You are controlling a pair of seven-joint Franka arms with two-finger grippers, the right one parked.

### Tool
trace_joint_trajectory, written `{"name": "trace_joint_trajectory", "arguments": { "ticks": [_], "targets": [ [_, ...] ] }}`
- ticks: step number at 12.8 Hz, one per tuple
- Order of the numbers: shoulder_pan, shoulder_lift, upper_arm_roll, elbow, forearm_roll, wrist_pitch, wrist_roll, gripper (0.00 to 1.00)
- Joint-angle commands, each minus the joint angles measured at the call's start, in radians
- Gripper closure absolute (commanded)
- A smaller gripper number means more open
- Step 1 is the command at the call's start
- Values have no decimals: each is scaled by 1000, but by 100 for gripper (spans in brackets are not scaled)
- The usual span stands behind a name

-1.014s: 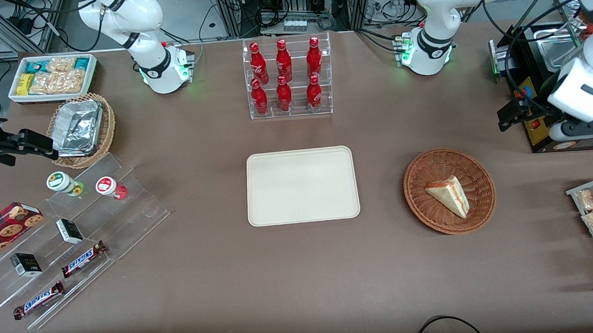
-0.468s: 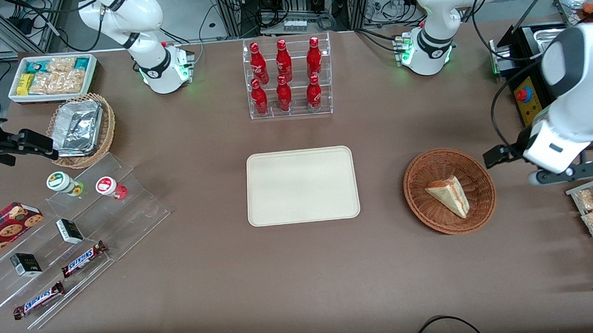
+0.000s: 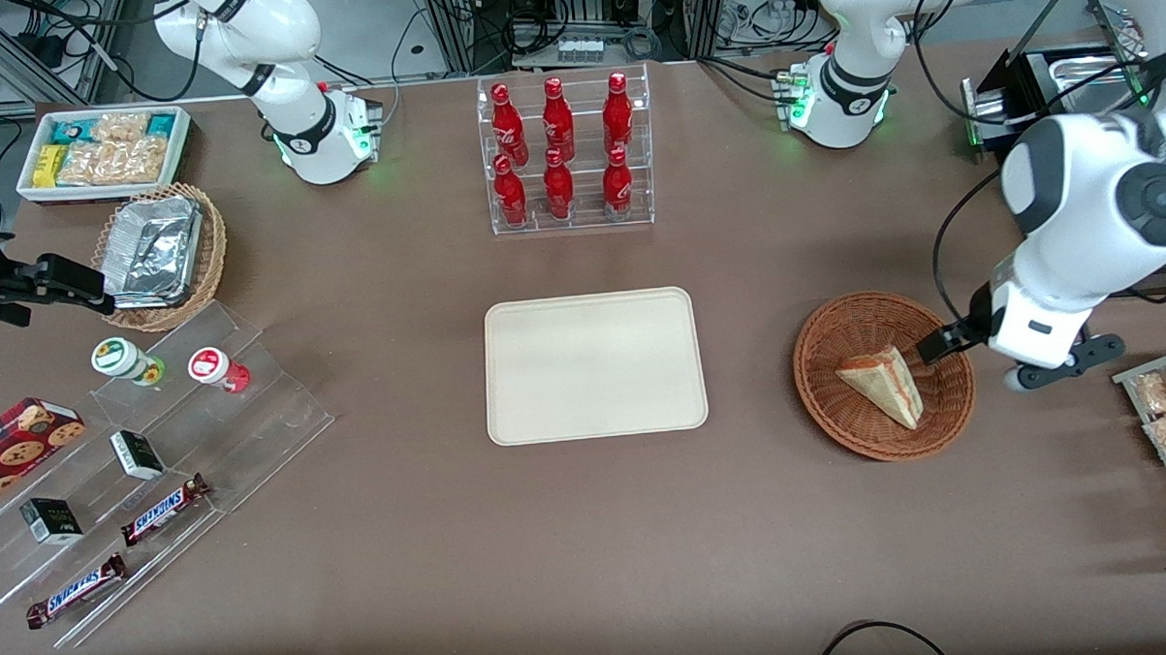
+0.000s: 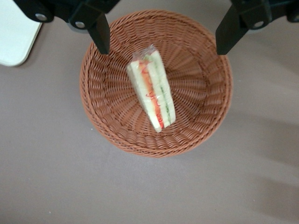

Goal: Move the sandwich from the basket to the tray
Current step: 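Move the open left gripper down over the sandwich in the basket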

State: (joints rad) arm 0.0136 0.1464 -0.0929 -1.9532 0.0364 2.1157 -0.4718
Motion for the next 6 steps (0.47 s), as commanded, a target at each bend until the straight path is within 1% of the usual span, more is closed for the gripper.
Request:
{"name": "trace_joint_trajectory", "arguments": {
  "ticks": [1, 2, 4, 6],
  "targets": [
    [-9, 16, -18, -58, 14, 126, -153, 0],
    [-11, 18, -22, -97, 14, 192, -210, 0],
    [-9, 19, -28, -180, 14, 321, -251, 0],
    [-9, 45, -27, -201, 14, 359, -289, 0]
  ]
}}
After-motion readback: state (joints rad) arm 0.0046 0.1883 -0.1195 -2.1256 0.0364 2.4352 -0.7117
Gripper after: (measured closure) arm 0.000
